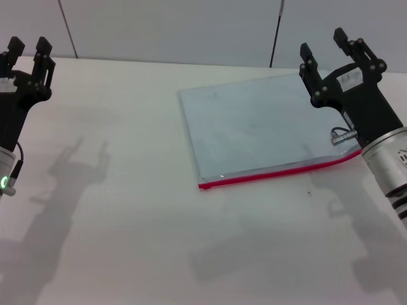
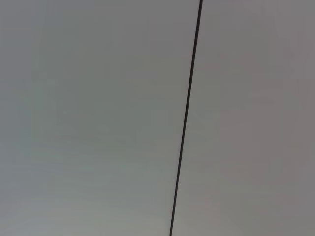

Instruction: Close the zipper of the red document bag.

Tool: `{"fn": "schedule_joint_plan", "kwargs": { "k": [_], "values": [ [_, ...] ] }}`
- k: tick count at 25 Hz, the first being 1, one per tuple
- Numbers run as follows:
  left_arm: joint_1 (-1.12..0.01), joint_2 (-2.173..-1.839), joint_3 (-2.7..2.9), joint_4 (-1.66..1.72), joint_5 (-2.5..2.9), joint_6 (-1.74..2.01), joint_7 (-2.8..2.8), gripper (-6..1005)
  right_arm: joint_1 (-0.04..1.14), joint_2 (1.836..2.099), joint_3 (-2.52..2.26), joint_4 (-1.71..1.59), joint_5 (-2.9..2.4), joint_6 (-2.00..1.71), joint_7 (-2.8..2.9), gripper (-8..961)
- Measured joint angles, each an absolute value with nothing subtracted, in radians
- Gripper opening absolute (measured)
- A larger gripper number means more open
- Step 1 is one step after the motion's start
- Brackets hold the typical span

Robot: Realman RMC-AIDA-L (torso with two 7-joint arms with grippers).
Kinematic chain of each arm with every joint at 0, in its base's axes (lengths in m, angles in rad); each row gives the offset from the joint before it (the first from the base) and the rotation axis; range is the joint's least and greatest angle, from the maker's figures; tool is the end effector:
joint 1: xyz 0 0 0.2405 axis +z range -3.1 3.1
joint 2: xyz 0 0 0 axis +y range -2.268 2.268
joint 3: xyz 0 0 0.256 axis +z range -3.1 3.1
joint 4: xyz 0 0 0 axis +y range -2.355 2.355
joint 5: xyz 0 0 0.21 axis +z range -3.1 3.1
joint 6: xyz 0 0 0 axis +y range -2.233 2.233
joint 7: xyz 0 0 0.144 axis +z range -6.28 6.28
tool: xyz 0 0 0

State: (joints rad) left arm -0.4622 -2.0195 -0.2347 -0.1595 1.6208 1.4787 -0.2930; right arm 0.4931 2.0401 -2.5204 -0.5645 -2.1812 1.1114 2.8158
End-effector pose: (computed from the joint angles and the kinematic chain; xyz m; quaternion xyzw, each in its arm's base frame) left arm -0.3136 0.3229 0.0271 -0.6344 -0.1980 -0.4311 0.6103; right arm 0.2103 0.3488 -0.0587 -0.7568 0.0507 0.3261 0.5642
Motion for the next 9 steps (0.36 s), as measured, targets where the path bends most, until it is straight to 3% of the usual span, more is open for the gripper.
{"fn": "schedule_joint_plan", "kwargs": {
  "k": [9],
  "values": [
    [-0.469,-2.022,-0.233,-0.159,1.623,1.479,-0.297,490,0.495,2.040,-2.525,-0.563,-2.181,1.111,2.816,555]
  ]
}}
